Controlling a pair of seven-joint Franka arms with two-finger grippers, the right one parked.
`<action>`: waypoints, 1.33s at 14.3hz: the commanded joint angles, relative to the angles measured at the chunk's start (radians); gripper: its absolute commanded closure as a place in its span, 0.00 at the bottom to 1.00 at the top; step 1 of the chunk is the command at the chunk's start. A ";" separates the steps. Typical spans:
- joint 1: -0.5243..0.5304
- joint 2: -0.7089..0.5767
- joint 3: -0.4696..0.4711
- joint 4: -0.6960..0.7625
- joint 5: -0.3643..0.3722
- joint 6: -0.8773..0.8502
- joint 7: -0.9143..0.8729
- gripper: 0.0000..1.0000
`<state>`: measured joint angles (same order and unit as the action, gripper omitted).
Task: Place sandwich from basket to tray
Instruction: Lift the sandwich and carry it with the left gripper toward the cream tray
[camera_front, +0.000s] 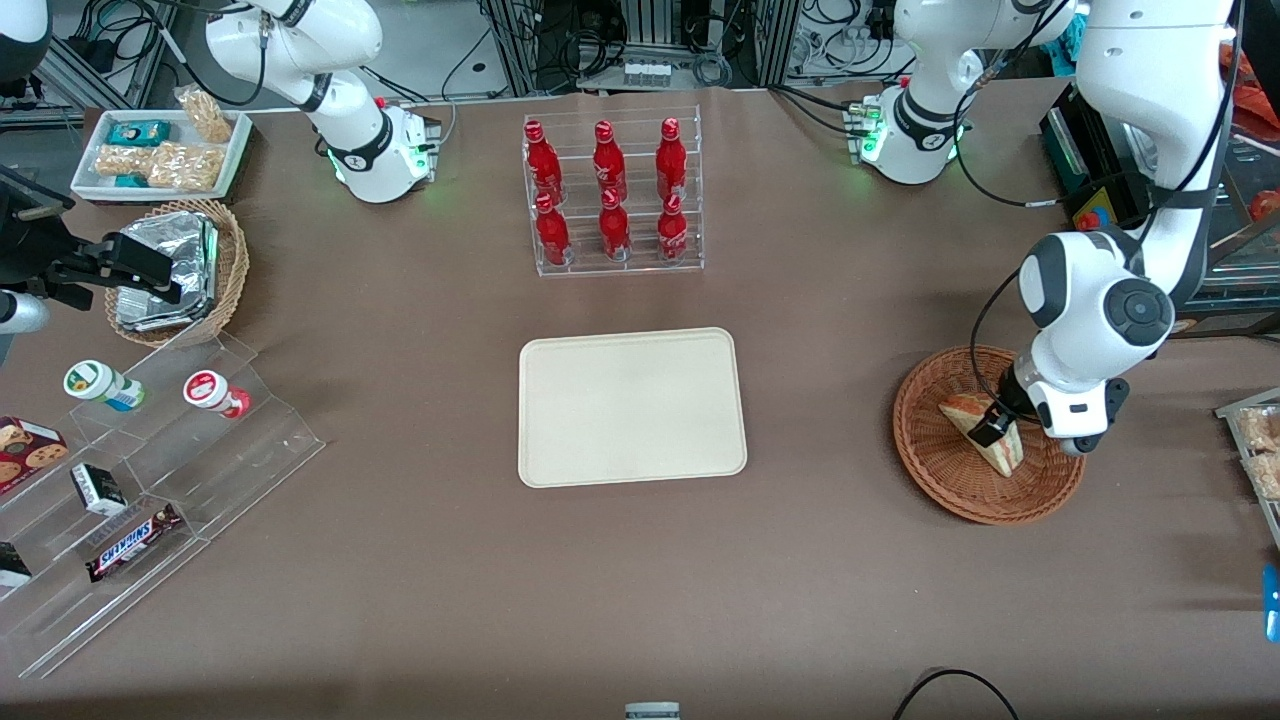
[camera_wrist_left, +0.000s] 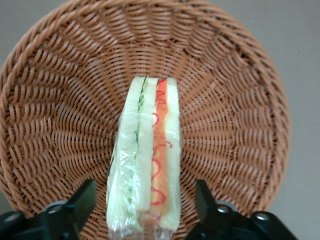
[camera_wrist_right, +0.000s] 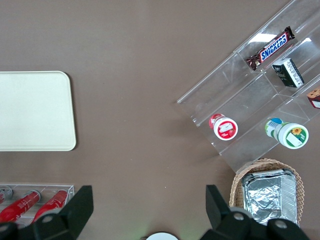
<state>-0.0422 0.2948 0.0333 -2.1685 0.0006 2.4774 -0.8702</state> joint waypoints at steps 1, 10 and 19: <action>-0.007 0.004 0.005 0.007 0.007 -0.032 -0.004 0.90; -0.148 -0.007 -0.032 0.321 0.016 -0.520 0.302 0.98; -0.566 0.234 -0.033 0.525 -0.033 -0.359 0.125 1.00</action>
<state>-0.5407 0.4453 -0.0180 -1.7487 -0.0230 2.1141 -0.6654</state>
